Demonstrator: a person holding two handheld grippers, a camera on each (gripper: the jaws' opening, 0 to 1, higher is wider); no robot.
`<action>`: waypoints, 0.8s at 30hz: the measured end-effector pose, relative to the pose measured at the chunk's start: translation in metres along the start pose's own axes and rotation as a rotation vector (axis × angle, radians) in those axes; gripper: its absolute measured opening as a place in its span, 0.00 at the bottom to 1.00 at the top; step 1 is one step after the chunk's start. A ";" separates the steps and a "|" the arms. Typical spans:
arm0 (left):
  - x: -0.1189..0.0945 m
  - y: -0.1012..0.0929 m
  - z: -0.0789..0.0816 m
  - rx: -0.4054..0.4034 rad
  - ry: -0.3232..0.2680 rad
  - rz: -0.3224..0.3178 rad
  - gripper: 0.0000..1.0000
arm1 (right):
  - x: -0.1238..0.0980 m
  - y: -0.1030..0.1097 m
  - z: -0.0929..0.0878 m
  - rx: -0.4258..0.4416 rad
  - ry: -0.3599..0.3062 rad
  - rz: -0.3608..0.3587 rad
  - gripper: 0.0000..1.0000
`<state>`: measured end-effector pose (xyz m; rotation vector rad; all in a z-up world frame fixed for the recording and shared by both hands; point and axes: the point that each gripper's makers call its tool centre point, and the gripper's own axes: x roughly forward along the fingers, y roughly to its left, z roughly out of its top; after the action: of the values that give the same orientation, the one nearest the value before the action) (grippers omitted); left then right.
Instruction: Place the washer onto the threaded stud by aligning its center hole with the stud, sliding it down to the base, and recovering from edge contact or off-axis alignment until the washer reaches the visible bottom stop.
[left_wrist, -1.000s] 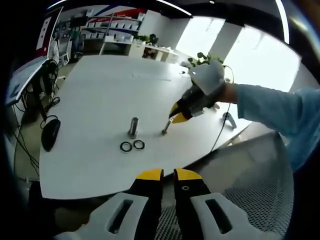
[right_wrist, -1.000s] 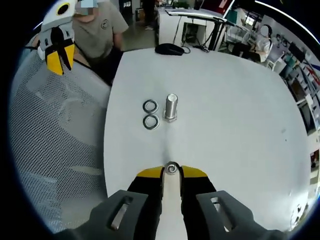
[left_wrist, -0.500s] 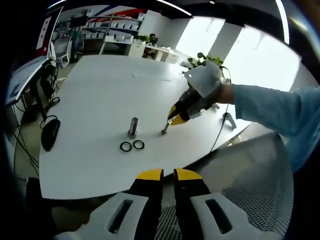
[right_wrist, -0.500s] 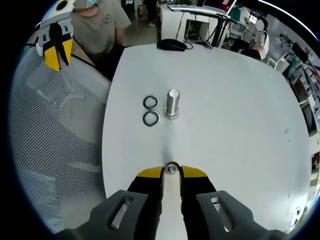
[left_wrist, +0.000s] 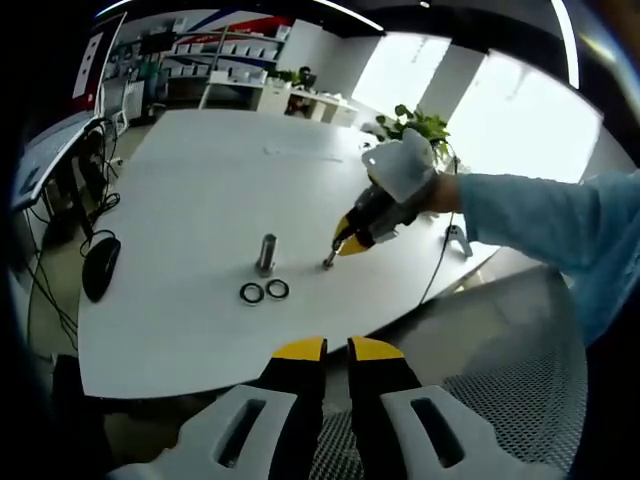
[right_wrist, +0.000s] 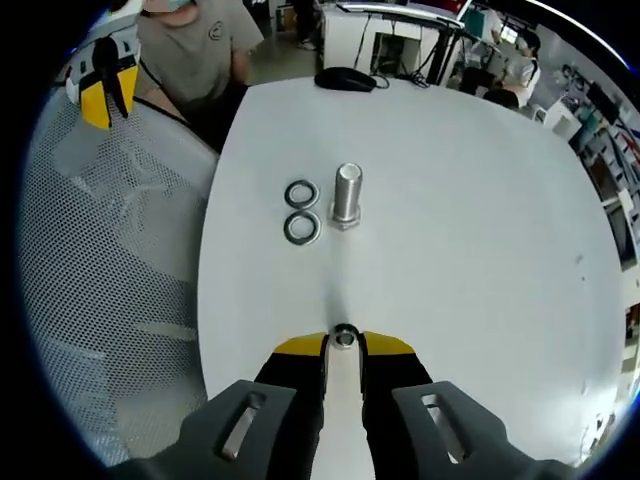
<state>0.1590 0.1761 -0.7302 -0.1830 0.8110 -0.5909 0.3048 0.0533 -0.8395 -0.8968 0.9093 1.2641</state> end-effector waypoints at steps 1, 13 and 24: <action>0.000 0.000 0.000 0.000 0.000 0.000 0.06 | 0.001 0.000 -0.001 -0.001 0.002 0.002 0.13; 0.001 0.001 0.000 -0.003 0.004 0.001 0.05 | 0.016 0.002 -0.006 -0.012 0.030 0.022 0.13; 0.001 0.001 0.000 -0.004 0.004 0.001 0.05 | 0.022 0.003 -0.008 -0.032 0.049 0.026 0.13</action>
<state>0.1597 0.1761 -0.7311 -0.1849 0.8163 -0.5894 0.3034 0.0540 -0.8627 -0.9480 0.9445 1.2870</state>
